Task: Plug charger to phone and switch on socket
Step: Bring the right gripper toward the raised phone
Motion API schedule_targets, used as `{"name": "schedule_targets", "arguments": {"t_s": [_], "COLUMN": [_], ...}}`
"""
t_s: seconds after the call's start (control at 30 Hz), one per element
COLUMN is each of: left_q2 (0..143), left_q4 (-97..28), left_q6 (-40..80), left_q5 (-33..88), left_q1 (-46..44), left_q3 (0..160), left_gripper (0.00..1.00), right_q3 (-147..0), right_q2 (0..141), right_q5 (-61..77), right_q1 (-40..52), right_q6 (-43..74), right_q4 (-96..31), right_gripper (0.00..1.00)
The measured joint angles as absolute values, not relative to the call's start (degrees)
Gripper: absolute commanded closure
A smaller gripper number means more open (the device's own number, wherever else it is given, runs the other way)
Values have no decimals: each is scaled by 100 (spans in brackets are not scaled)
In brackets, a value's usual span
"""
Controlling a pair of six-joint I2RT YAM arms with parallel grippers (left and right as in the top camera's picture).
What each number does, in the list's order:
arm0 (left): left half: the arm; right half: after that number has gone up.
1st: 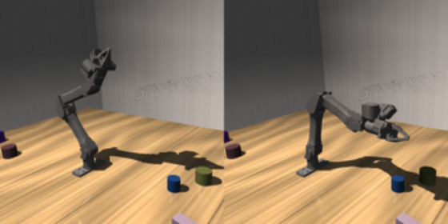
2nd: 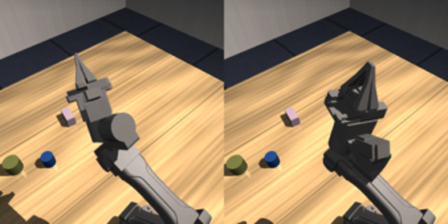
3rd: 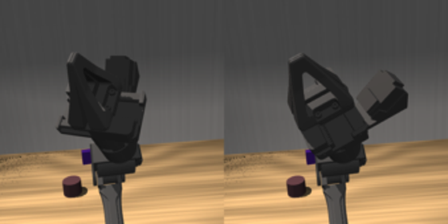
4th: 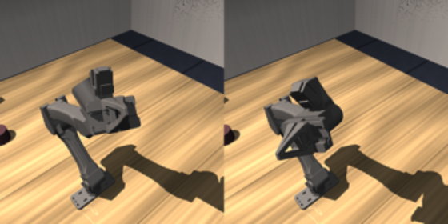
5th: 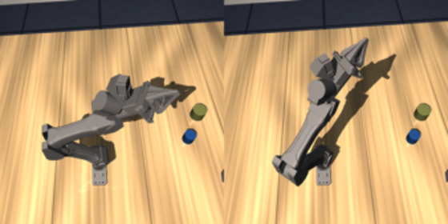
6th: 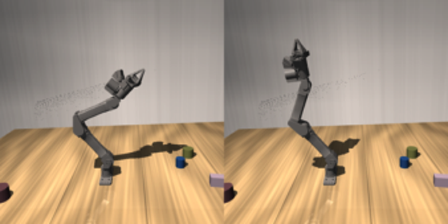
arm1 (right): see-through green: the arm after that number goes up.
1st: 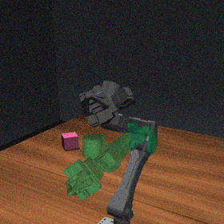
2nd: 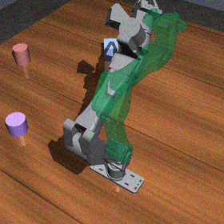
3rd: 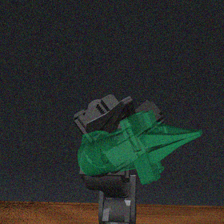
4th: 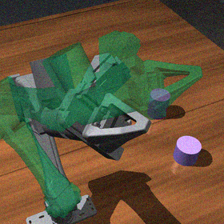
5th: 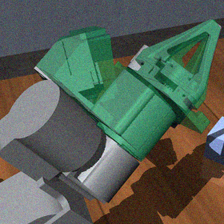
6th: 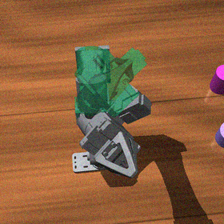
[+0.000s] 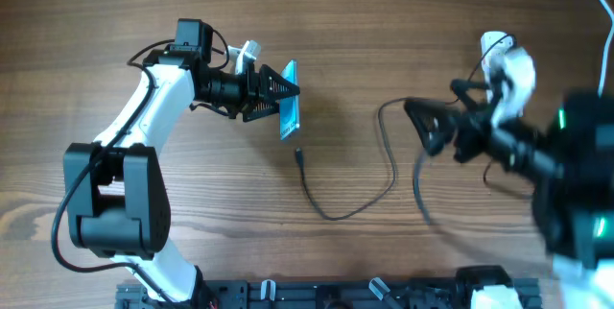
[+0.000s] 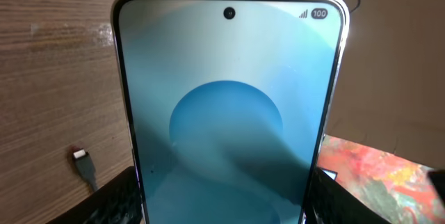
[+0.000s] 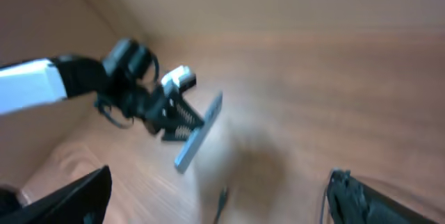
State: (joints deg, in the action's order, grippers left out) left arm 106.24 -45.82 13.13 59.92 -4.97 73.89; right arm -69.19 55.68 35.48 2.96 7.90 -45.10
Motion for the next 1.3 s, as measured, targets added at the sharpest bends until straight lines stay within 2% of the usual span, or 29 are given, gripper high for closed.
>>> {"name": "schedule_targets", "arguments": {"t_s": [0.07,0.13,0.23,0.5,0.87,1.1,1.3], "left_q2": [10624,10624,10624,10624,10624,10624,10624], "left_q4": [-4556,-4534,-4532,-4495,-4469,-4466,-4464], "left_q6": [1313,1310,1310,1310,1310,1313,1310], "left_q5": [5992,5990,5990,5959,5940,5924,5922], "left_q1": [-497,-497,-497,-497,-497,-497,-497], "left_q3": [7389,7389,7389,7389,7389,7389,7389], "left_gripper": [39,39,39,39,39,39,39], "right_q3": [-7754,-8265,-8453,-8453,-8453,-8453,-8453], "right_q2": [6442,7142,7773,8742,9688,10033,10274], "right_q5": [3621,3787,4226,4515,3291,2856,2650], "right_q1": [296,296,296,880,2703,3288,3553], "right_q6": [679,746,895,1026,1634,1833,2143], "right_q4": [-5422,-5673,-5841,-5961,-5382,-4746,-4316], "right_gripper": [0,0,11,14,13,15,26]}}
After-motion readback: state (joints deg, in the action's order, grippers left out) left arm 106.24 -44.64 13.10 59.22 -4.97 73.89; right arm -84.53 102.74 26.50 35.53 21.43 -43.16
